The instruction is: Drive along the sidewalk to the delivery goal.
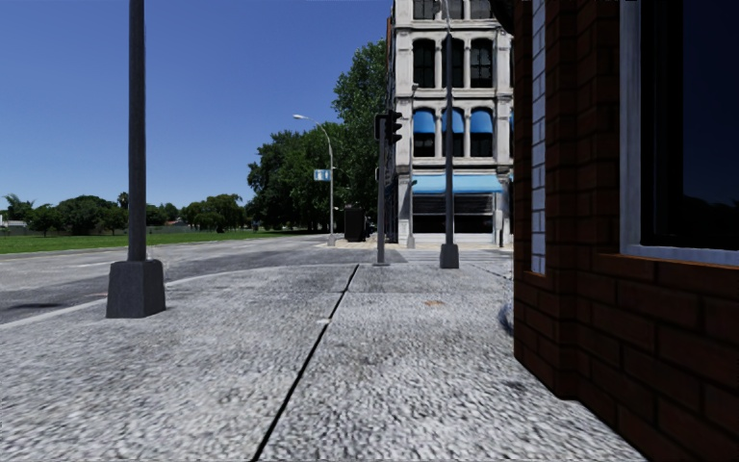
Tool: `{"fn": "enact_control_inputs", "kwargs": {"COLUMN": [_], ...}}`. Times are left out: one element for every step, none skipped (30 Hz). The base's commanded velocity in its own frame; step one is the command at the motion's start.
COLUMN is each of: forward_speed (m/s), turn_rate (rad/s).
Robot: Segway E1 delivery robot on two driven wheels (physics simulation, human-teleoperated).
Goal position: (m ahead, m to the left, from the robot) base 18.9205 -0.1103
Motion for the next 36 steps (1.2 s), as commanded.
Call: {"fn": "enact_control_inputs", "kwargs": {"forward_speed": [2.00,2.00,2.00,2.00,2.00,2.00,2.00,2.00,2.00,2.00,2.00,2.00,2.00,2.00,2.00,2.00,2.00,2.00,2.00,2.00,2.00,2.00,2.00,2.00,2.00,2.00,2.00,2.00,2.00,2.00,2.00,2.00,2.00,2.00,2.00,2.00], "turn_rate": [0.00,0.00,0.00,0.00,0.00,0.00,0.00,0.00,0.00,0.00,0.00,0.00,-0.13,-0.28,-0.37,-0.37,-0.49,-0.55,-0.57,-0.57,-0.57,-0.57,-0.57,-0.57,-0.57,-0.57,-0.57,-0.57,-0.57,-0.57,-0.57,-0.57,-0.57,-0.57,-0.57,-0.57]}}
